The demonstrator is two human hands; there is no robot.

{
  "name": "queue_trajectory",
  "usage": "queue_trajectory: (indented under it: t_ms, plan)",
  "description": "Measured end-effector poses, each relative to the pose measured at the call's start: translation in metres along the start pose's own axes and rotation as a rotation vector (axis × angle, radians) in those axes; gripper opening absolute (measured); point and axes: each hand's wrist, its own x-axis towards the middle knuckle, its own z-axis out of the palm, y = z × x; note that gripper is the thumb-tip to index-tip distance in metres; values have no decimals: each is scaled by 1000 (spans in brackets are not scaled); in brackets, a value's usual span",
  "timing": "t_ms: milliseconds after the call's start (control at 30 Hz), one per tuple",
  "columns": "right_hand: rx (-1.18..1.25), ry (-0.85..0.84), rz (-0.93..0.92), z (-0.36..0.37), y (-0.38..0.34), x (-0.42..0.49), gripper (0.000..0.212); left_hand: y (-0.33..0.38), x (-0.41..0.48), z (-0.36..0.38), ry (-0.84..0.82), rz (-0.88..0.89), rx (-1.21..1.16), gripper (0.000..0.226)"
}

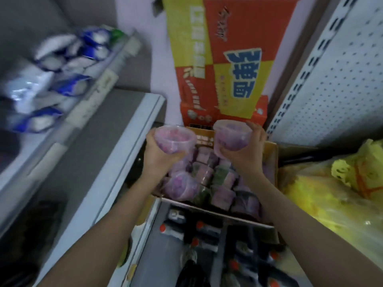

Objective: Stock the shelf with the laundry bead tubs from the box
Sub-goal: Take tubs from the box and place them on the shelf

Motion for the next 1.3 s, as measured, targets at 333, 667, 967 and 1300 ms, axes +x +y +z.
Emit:
queue_trajectory:
  t_ms: [333, 667, 967, 1300]
  plan:
    - [264, -268, -437, -16, -128, -38, 81, 86, -113, -140, 533, 81, 42, 98]
    - [511, -488, -674, 2, -289, -83, 88, 167, -215, -270, 949, 160, 129, 98]
    - [730, -566, -845, 37, -418, -144, 81, 208, -281, -372, 1163, 272, 183, 98]
    - [763, -662, -960, 80, -536, -193, 82, 218, -286, -460, 1311, 232, 239, 97]
